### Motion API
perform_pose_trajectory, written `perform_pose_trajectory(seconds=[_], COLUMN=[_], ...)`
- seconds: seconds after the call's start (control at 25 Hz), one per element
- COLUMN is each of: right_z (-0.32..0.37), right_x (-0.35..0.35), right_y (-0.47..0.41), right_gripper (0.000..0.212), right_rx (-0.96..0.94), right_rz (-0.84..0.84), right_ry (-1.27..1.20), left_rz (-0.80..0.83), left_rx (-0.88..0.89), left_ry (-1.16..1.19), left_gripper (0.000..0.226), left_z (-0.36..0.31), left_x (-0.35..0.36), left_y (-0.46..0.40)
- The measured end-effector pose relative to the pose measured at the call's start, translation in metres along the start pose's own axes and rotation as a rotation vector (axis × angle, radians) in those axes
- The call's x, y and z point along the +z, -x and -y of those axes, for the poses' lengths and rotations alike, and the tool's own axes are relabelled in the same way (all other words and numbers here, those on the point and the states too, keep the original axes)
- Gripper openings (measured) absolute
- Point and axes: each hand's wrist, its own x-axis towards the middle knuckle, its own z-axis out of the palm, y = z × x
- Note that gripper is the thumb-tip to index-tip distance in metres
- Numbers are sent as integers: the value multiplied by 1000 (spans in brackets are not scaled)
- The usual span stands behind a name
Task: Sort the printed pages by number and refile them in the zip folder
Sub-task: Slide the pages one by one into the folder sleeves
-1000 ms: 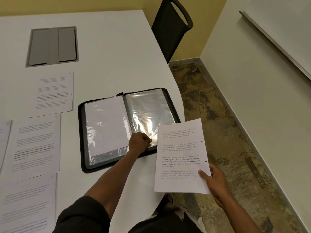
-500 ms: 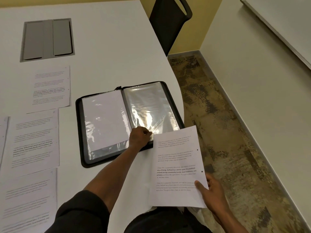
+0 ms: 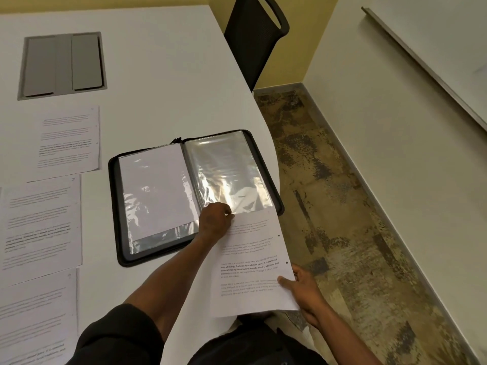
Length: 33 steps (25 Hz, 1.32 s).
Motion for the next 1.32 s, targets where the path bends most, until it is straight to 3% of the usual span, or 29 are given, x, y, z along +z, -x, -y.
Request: perform_pose_trajectory(seconds=[0.64,1.32], right_z=[11,16], right_x=[-32,-30], right_y=[-38,-64], right_gripper=[33,62], right_rx=[61,55], right_rz=[164,261], right_ry=[122,135], left_rz=[-127,-45], left_rx=[198,241], left_ry=[-38,-181], left_gripper=[9,21], left_z=[-20,-59], left_x=[14,43], left_y=[1,-27])
